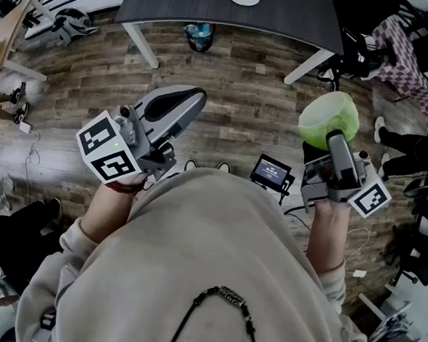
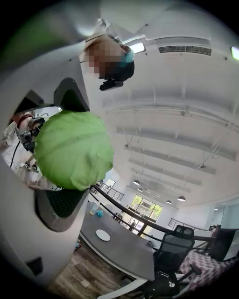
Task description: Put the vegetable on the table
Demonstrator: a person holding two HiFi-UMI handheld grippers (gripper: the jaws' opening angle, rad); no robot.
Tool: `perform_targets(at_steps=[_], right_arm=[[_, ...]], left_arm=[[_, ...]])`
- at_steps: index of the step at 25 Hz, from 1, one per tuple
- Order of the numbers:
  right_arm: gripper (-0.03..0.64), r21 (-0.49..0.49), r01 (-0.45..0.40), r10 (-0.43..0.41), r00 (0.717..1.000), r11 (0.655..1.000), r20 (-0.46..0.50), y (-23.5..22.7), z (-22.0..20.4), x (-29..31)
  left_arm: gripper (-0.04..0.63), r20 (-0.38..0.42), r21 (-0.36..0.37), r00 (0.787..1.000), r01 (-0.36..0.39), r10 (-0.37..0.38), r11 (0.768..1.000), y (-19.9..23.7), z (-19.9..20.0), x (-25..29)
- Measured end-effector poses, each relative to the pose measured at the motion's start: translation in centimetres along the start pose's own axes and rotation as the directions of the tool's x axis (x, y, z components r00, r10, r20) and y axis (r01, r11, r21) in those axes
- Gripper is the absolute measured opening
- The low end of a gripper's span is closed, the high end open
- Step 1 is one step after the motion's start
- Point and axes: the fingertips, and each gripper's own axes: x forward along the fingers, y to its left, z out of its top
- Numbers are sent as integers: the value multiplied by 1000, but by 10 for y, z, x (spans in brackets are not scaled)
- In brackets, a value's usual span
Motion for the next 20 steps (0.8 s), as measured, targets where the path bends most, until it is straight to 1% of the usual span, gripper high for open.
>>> perform_targets(at_steps=[3,8,12,20], right_arm=[[488,-4,-4,4,1000,1000,-1,6,1,4],[488,-23,-4,4,1000,1000,-1,9,4,6],[486,-36,0,-1,1000,999,-11,8,4,5],[486,-14,-13,13,1000,1000,-6,8,8,11]], left_arm=[[6,1,8,1000,10,-10,1000,-5,5,1],[6,-48,47,998,36,-34,998,-14,1,9],[6,-66,75,997,46,-41,996,-17,-1,13],[6,-51,45,998,34,-32,998,-9,0,16]])
